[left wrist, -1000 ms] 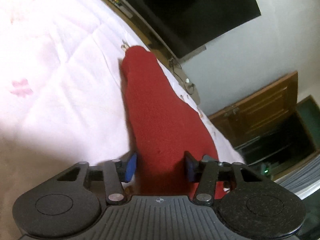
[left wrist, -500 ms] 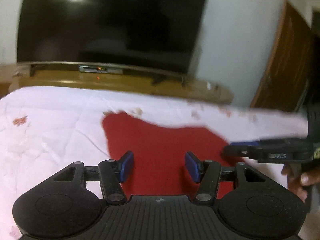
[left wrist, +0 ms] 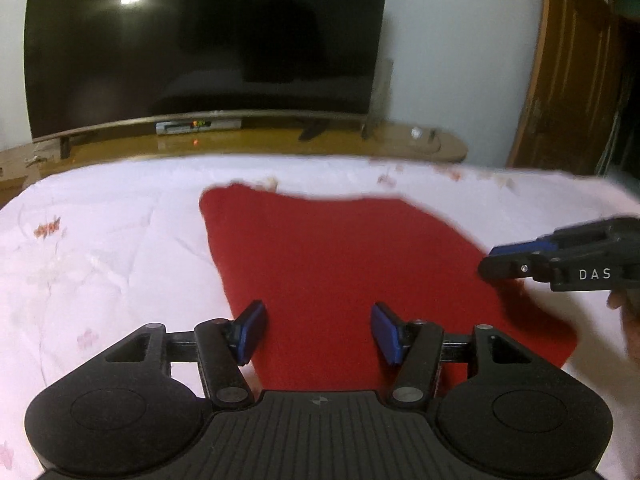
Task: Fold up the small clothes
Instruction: 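Open both tools and release the folded sweater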
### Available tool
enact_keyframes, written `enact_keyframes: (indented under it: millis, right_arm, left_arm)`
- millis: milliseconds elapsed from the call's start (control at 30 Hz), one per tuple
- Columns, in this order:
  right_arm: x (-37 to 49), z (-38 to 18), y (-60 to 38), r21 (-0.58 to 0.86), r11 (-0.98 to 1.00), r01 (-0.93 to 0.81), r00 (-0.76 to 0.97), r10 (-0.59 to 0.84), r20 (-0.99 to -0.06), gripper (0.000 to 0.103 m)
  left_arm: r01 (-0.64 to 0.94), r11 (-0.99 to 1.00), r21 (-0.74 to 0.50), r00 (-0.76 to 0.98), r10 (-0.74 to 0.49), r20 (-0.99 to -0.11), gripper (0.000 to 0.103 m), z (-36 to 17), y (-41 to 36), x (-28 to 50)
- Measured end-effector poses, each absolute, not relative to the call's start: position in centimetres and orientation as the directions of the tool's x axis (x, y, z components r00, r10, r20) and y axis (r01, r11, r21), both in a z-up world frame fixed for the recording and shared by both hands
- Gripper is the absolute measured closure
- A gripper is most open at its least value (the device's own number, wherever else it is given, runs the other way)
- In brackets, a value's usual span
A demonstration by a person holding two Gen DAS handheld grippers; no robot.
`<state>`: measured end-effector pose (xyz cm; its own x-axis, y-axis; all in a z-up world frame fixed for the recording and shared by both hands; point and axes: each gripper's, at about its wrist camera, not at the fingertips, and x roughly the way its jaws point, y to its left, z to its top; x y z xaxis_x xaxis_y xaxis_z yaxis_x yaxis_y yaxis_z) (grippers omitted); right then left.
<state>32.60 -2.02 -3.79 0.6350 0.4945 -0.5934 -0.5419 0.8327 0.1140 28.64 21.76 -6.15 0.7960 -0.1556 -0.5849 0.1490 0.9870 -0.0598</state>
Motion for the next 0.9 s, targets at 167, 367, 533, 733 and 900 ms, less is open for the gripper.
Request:
enact_keyframes:
  millis: [167,367,533,733,900]
  right_arm:
    - [34.4,-6.3,-0.9,0.073,0.878,-0.473,0.632,0.396,-0.667,0.081]
    - [34.1,-5.8,-1.3,0.11,0.882,-0.458,0.635,0.412,-0.654,0.075]
    - [31.7,-4.9,-3.3,0.143,0.88,-0.452,0.652,0.436,-0.621,0.052]
    - [29.2,-4.2,-5.2,0.174,0.879,-0.445,0.665,0.454,-0.593,0.045]
    - [25.6,-2.9,-7.4,0.163,0.883,-0.439,0.681,0.446,-0.58,0.04]
  left_arm:
    - [0.114,0.99,-0.087,0.793,-0.143,-0.593,0.036,-6.5,22.2,29.0]
    - [0.092,0.993,-0.074,0.795,-0.118,-0.595,0.036,-6.2,21.9,27.8]
    - [0.07,0.996,-0.054,0.8,-0.088,-0.594,0.035,-5.4,21.0,26.1]
    - [0.023,1.0,-0.019,0.817,-0.03,-0.576,0.013,-4.2,19.3,23.4]
    - [0.0,1.0,-0.012,0.834,-0.007,-0.552,0.013,-2.4,17.8,18.7]
